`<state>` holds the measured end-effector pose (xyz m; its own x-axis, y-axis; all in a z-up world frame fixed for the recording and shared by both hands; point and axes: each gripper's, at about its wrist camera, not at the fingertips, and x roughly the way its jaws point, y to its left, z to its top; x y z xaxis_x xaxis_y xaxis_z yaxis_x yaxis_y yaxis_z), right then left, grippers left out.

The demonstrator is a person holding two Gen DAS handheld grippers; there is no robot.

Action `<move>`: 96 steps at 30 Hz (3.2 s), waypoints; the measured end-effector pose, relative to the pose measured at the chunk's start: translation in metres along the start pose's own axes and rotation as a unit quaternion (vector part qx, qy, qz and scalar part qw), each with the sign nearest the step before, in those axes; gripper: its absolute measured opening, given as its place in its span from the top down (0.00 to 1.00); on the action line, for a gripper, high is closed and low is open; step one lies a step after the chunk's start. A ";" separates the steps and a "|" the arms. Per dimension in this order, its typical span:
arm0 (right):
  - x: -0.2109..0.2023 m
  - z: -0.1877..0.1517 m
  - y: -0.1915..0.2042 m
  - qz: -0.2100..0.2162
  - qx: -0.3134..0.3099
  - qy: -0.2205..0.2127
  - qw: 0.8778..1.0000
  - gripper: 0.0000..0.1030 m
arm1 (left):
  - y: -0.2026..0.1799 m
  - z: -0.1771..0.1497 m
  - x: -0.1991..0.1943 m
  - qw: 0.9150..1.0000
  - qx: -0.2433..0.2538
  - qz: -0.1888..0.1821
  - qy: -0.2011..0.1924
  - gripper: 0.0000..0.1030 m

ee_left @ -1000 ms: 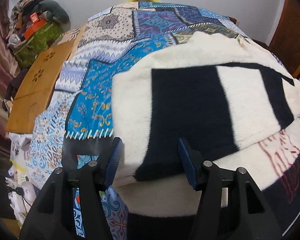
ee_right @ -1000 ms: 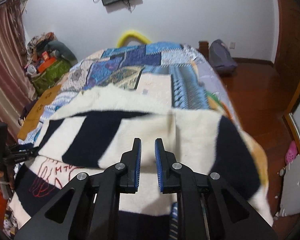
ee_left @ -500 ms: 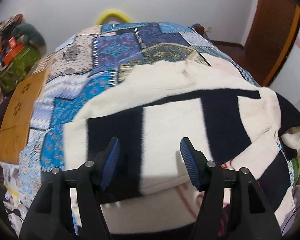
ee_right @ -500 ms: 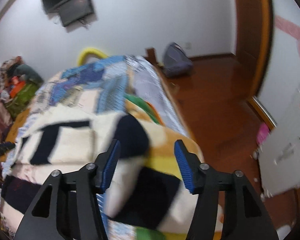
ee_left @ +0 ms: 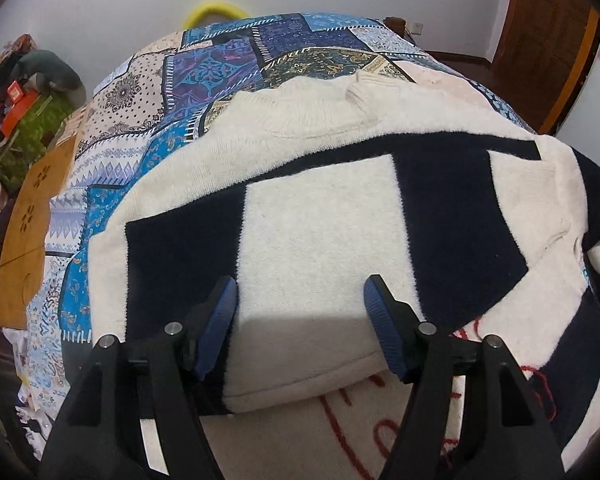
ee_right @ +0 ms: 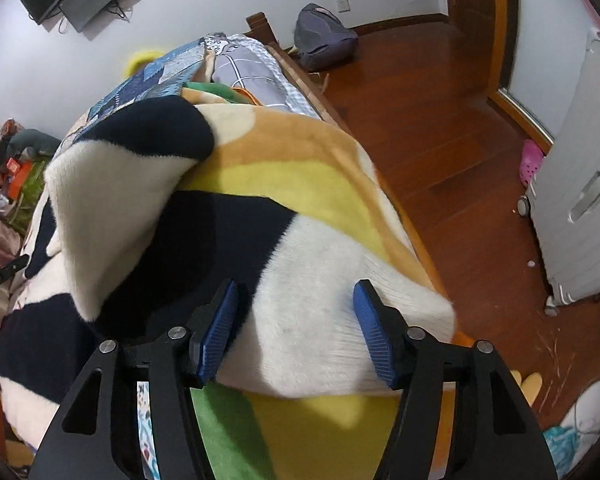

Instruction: Fold small clothes

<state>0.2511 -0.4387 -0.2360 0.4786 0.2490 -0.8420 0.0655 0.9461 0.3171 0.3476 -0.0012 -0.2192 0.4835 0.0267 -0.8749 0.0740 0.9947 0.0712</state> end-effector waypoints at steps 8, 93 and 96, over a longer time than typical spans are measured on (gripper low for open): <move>0.000 0.001 0.003 0.005 0.008 -0.028 1.000 0.90 | -0.002 -0.003 -0.005 1.000 -0.003 -0.008 -0.005 0.36; 0.011 0.031 0.166 0.081 -0.196 -0.017 0.977 0.60 | 0.109 0.021 -0.074 0.990 -0.091 0.002 -0.109 0.93; 0.012 0.033 0.166 0.082 -0.192 -0.016 0.978 0.60 | 0.131 0.012 -0.070 0.988 -0.118 -0.001 -0.102 0.93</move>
<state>0.2969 -0.2854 -0.1795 0.4825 0.4036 -0.7774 -0.3450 0.9033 0.2549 0.3344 0.1259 -0.1430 0.6517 0.0291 -0.7579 -0.1196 0.9907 -0.0649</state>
